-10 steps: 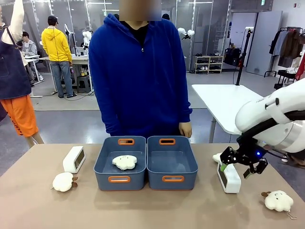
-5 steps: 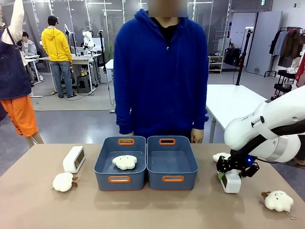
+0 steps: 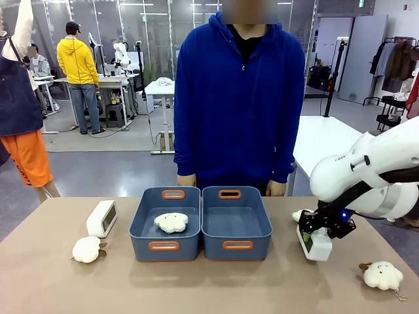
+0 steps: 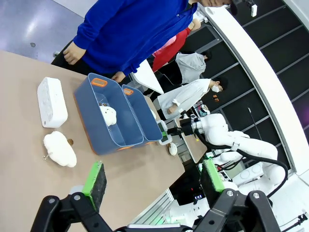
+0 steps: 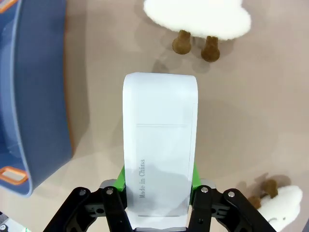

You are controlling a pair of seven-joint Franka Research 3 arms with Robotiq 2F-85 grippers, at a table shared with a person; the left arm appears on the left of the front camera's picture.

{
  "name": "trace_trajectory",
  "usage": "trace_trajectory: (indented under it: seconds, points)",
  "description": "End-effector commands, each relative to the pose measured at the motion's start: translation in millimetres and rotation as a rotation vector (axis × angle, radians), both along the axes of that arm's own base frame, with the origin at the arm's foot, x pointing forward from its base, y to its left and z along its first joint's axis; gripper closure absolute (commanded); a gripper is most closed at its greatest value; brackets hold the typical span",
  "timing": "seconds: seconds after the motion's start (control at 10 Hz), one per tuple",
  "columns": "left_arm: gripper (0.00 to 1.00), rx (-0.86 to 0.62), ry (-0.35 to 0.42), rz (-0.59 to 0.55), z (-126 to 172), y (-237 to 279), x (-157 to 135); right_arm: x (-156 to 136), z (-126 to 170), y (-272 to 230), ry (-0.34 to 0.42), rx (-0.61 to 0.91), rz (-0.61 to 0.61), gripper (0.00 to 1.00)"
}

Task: Sort the digital clocks into the basket.
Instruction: Pick up the Digital clock from the table and place it into the empty Plastic storage basket.

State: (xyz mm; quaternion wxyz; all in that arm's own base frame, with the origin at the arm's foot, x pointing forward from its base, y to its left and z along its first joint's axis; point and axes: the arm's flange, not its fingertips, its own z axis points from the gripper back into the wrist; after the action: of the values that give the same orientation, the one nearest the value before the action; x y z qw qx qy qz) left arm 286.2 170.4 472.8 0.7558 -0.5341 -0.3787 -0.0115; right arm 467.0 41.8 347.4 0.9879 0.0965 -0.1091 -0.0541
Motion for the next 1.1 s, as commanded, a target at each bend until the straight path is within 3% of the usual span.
trace_trajectory:
  seconds: [0.0, 0.3, 0.6, 0.7, 0.9, 1.0]
  points:
    - [0.0, -0.016, -0.025, -0.002, 2.4, 0.9, 1.9, -26.4, 37.6, 3.6, -0.035, 0.054, 0.032, 1.0]
    - [0.0, -0.016, -0.025, -0.002, 2.4, 0.9, 1.9, -50.1, 93.4, 43.8, -0.136, 0.11, 0.178, 1.0]
    - [0.0, -0.016, -0.025, -0.002, 2.4, 0.9, 1.9, -50.1, 116.1, 103.4, -0.217, 0.11, 0.271, 1.0]
    - [0.0, -0.016, -0.025, -0.002, 2.4, 0.9, 1.9, -72.4, 128.3, 93.4, -0.226, 0.117, 0.287, 1.0]
    - [0.0, -0.016, -0.025, -0.002, 2.4, 0.9, 1.9, -136.8, 182.8, 19.3, -0.388, 0.278, 0.231, 1.0]
    - [0.0, -0.016, -0.025, -0.002, 2.4, 0.9, 1.9, -166.3, 195.8, -9.8, -0.44, 0.327, 0.225, 1.0]
